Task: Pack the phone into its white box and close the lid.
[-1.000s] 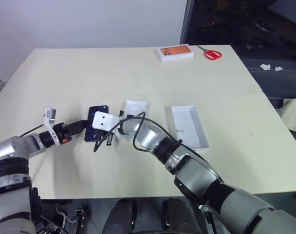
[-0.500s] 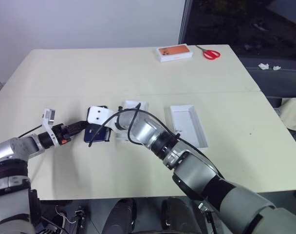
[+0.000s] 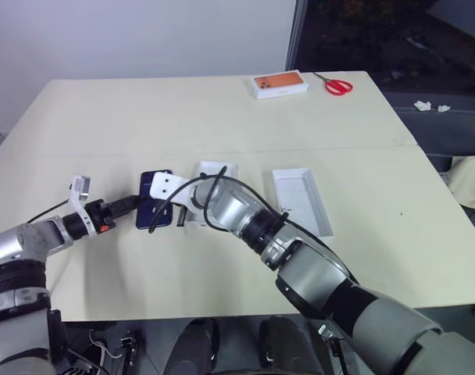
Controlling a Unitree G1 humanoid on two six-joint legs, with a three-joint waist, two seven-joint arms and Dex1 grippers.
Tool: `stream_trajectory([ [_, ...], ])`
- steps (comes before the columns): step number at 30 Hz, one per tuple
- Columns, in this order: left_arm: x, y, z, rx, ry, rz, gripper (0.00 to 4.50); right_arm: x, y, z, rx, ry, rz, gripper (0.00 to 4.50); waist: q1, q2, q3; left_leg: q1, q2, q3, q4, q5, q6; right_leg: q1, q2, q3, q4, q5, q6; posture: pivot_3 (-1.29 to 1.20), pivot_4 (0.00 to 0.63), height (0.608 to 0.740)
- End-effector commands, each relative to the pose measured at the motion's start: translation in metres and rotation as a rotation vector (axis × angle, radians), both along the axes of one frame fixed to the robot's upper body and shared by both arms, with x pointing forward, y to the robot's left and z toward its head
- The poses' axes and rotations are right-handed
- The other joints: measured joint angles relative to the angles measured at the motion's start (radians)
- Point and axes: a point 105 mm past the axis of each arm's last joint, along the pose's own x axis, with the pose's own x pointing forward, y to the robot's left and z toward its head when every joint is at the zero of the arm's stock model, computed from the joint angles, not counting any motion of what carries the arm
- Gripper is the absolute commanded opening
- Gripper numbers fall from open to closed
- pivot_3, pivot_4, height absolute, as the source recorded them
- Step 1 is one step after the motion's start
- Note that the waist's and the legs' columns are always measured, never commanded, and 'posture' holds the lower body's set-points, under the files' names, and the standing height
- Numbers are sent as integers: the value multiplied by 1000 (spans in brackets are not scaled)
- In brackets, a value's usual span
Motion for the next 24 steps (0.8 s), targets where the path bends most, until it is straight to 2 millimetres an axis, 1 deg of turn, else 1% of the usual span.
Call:
stream_trajectory([
  [1, -5, -20, -29, -31, 116, -30, 3952, -18, 22, 3, 31, 18, 65, 77, 1, 1, -1, 0, 0, 0, 0, 0, 0, 0, 0, 0, 0, 0, 0, 0, 150, 740],
  [4, -4, -39, -28, -101, 128, -55, 3952, -21, 24, 2, 34, 22, 75, 77, 5, 4, -5, 0, 0, 0, 0, 0, 0, 1, 0, 0, 0, 0, 0, 0, 150, 740],
  [6, -7, -45, -26, -115, 136, -73, 3952, -19, 22, 2, 31, 17, 71, 77, 5, 4, -5, 1, 0, 0, 0, 0, 0, 1, 0, 0, 0, 0, 0, 0, 150, 740],
  [10, -11, -46, -25, -87, 154, -85, 3952, -16, 19, 0, 22, 8, 68, 77, 3, 4, -6, 1, 0, 0, 0, 0, 0, 1, 0, 0, 0, 0, 0, 0, 150, 740],
  [12, -11, -47, -20, -107, 157, -89, 3952, -15, 18, -1, 17, 3, 67, 77, 3, 4, -6, 1, 0, 0, 0, 0, 0, 1, 0, 0, 0, 0, 0, 0, 150, 740],
  [17, -12, -61, -18, -130, 171, -130, 3952, -14, 18, 2, 24, -1, 62, 77, 3, 4, -6, 1, 0, 0, 0, 0, 0, 1, 0, 0, 0, 0, 0, 0, 150, 740],
  [21, -11, -60, -20, -108, 190, -116, 3952, -13, 18, 2, 26, -6, 62, 77, 5, 4, -6, 1, 0, 0, 0, 0, 0, 2, 0, 0, 0, 0, 0, 0, 150, 740],
  [24, -8, -49, -24, -27, 223, -62, 3952, -13, 16, 0, 20, -8, 62, 77, 6, 4, -7, 2, -1, 0, 0, 0, 0, 2, 0, 0, -1, 0, 0, 0, 150, 740],
])
